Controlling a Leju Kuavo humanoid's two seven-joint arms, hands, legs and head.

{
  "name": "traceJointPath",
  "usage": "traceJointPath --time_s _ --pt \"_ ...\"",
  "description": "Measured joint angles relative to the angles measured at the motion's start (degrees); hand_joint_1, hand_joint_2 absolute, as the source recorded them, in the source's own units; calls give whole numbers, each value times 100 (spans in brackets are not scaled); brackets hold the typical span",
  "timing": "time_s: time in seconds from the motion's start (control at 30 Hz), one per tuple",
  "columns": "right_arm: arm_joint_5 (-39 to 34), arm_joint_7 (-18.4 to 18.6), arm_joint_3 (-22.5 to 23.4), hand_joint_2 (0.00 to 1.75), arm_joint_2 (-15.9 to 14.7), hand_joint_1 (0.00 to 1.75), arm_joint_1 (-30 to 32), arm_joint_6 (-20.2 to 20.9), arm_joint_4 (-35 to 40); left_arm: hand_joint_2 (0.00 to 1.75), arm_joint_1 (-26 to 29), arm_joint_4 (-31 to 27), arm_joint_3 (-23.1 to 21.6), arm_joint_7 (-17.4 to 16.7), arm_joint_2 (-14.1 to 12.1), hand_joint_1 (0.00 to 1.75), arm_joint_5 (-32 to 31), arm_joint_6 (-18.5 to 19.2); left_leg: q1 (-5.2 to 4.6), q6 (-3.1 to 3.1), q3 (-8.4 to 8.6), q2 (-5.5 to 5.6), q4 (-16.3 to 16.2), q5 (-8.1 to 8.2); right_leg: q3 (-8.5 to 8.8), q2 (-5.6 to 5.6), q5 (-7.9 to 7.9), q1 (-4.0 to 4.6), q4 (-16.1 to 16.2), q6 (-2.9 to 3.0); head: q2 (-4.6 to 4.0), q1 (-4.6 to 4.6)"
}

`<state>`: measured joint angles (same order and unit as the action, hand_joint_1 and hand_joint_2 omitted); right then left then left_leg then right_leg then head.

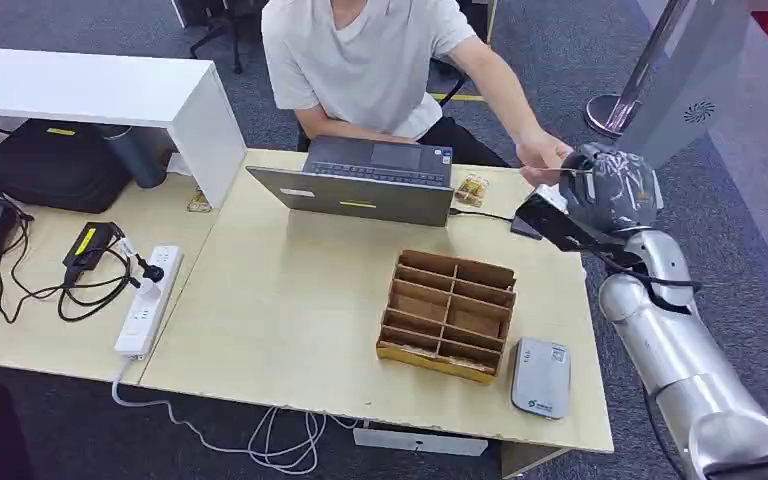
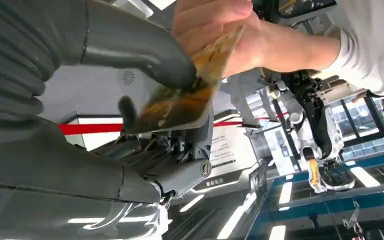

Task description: Pass the card to the sensor for recognition and then transmit it.

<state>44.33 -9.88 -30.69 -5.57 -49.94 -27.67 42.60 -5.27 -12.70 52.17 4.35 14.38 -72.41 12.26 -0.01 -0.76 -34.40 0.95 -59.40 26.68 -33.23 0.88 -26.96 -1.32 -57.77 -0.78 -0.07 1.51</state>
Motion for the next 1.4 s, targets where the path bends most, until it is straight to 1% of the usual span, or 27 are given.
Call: traceJointPath --time_s 0.13,0.47,0.5,0.53,0.57,0.7,0.87,1.07,1.2,1.27,1.4 --pt "-53 -55 0 175 0 175 4 9 55 0 4 0 7 98 -26 0 0 120 0 0 0 0 0 0 -2 -1 0 0 0 0 0 0" --pt "-59 -118 0 175 0 175 49 -44 96 0 10 0 33 120 -28 0 59 120 0 0 1 0 0 0 -4 -1 0 1 0 0 0 0" --pt "-113 -186 6 175 -4 175 165 -133 177 0 10 0 52 110 -31 0 98 118 1 0 1 -2 0 0 -5 -4 0 0 0 0 0 0" --pt "-243 -326 98 175 -87 175 525 -251 473 0 11 0 107 105 -31 0 168 94 1 0 2 -1 0 0 -4 -2 -1 1 1 0 0 0" --pt "-328 -444 210 175 -243 175 1173 -324 1041 0 15 0 160 120 -28 0 205 33 0 -1 0 0 0 2 -5 -1 -2 1 3 0 0 0" --pt "-407 -558 391 175 -409 175 1805 -391 1622 0 21 0 179 129 -26 0 254 -4 0 0 -2 2 1 3 -4 2 -4 0 5 -2 0 -2" --pt "-429 -667 581 175 -540 175 2493 -540 2142 0 22 0 214 116 -22 0 264 -39 0 1 -2 -3 1 5 -6 -4 -4 0 5 -2 0 0" --pt "-324 -695 721 175 -597 175 3042 -610 2500 0 22 0 223 99 0 0 249 -133 1 2 -1 -3 2 4 -6 -4 -4 1 4 -2 0 0" --pt "-184 -695 739 175 -595 175 3276 -627 2557 0 17 0 223 42 9 0 184 -197 1 2 -1 -4 2 4 -4 -4 -4 1 3 -1 0 0" --pt "-90 -695 741 175 -573 175 3343 -649 2540 0 15 0 223 24 22 0 144 -227 1 2 -1 -6 2 4 -4 -5 -4 1 3 -1 0 -2" --pt "28 -713 739 175 -437 175 3439 -730 2391 0 9 0 223 -2 39 0 98 -260 1 2 -1 -7 2 4 -4 -6 -4 1 3 -1 0 0"
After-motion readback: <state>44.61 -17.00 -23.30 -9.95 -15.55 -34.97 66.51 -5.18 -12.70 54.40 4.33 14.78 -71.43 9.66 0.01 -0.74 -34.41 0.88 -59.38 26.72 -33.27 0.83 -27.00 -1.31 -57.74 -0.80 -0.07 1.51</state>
